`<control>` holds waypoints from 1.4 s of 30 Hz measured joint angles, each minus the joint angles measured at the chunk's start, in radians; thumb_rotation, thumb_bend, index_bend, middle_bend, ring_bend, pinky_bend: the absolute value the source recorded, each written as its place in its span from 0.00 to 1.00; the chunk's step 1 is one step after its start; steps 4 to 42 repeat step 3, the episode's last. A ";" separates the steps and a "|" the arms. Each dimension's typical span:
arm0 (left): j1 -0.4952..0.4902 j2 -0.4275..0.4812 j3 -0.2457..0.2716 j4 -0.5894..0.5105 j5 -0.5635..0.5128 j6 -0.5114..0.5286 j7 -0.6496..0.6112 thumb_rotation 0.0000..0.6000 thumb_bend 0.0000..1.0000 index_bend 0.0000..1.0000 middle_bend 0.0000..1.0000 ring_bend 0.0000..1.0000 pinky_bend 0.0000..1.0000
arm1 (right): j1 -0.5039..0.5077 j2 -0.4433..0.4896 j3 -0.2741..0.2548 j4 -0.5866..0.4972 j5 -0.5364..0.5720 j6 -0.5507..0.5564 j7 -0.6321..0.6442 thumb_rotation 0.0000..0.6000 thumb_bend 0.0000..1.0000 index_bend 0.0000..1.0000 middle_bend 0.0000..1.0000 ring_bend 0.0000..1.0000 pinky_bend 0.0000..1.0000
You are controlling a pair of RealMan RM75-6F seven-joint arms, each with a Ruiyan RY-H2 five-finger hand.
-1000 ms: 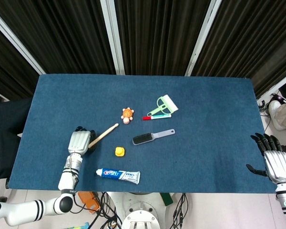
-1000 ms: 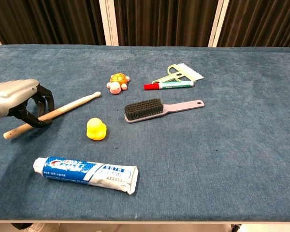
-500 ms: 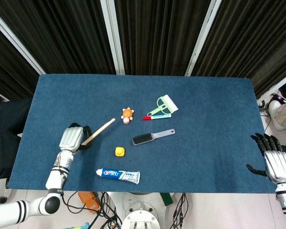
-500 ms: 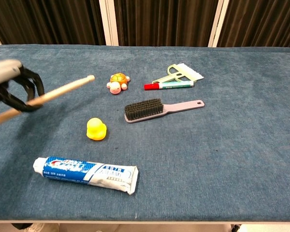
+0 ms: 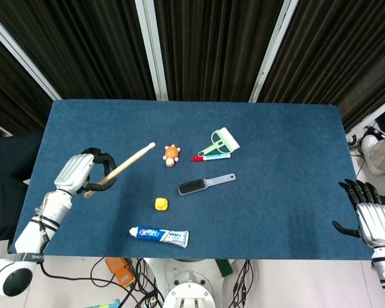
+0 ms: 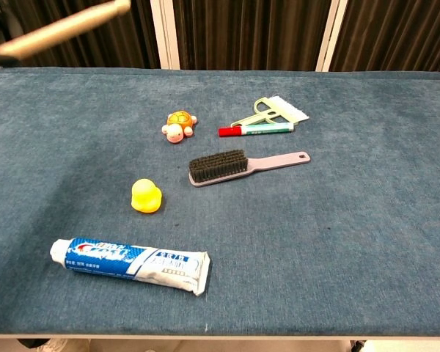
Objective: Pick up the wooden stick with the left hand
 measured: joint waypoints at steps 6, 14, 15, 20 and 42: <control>0.007 0.067 -0.012 -0.041 0.085 -0.025 -0.131 1.00 0.51 0.69 0.71 0.35 0.18 | -0.001 0.001 -0.001 -0.002 -0.001 0.000 -0.001 1.00 0.29 0.16 0.14 0.08 0.00; 0.007 0.067 -0.012 -0.041 0.085 -0.025 -0.131 1.00 0.51 0.69 0.71 0.35 0.18 | -0.001 0.001 -0.001 -0.002 -0.001 0.000 -0.001 1.00 0.29 0.16 0.14 0.08 0.00; 0.007 0.067 -0.012 -0.041 0.085 -0.025 -0.131 1.00 0.51 0.69 0.71 0.35 0.18 | -0.001 0.001 -0.001 -0.002 -0.001 0.000 -0.001 1.00 0.29 0.16 0.14 0.08 0.00; 0.007 0.067 -0.012 -0.041 0.085 -0.025 -0.131 1.00 0.51 0.69 0.71 0.35 0.18 | -0.001 0.001 -0.001 -0.002 -0.001 0.000 -0.001 1.00 0.29 0.16 0.14 0.08 0.00; 0.007 0.067 -0.012 -0.041 0.085 -0.025 -0.131 1.00 0.51 0.69 0.71 0.35 0.18 | -0.001 0.001 -0.001 -0.002 -0.001 0.000 -0.001 1.00 0.29 0.16 0.14 0.08 0.00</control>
